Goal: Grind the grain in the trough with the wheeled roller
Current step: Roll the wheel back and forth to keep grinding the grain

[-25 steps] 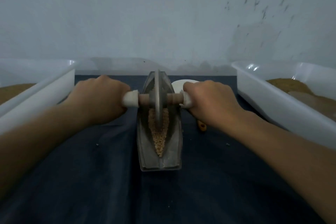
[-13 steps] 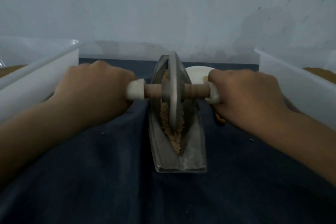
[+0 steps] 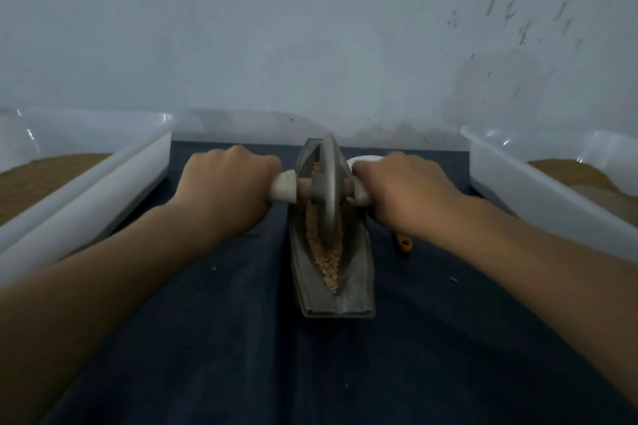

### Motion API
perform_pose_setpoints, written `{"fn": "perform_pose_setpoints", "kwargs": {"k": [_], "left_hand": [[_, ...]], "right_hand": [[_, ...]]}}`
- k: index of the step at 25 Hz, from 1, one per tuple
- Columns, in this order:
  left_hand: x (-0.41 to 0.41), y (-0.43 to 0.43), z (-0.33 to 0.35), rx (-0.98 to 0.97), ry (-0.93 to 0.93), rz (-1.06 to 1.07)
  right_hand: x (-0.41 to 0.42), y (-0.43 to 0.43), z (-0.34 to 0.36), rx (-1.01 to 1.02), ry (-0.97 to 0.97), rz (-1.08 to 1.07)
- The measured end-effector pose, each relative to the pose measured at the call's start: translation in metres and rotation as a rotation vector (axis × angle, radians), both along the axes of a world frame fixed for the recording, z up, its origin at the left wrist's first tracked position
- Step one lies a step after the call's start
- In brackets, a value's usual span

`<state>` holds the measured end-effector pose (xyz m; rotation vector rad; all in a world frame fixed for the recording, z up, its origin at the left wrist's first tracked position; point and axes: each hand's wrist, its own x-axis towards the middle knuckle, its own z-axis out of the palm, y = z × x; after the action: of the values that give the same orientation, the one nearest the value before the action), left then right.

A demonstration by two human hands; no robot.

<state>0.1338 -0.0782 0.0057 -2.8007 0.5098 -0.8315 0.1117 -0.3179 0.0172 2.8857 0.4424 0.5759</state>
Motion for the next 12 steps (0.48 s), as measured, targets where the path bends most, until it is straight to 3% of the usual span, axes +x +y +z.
{"fn": "perform_pose_setpoints", "kwargs": {"k": [6, 12], "left_hand": [[-0.048, 0.013, 0.007, 0.138, -0.15, -0.023], [0.021, -0.006, -0.013, 0.034, -0.136, 0.085]], "right_hand": [[-0.057, -0.012, -0.001, -0.003, -0.153, 0.045], [0.024, -0.005, -0.019, -0.051, -0.263, -0.049]]}}
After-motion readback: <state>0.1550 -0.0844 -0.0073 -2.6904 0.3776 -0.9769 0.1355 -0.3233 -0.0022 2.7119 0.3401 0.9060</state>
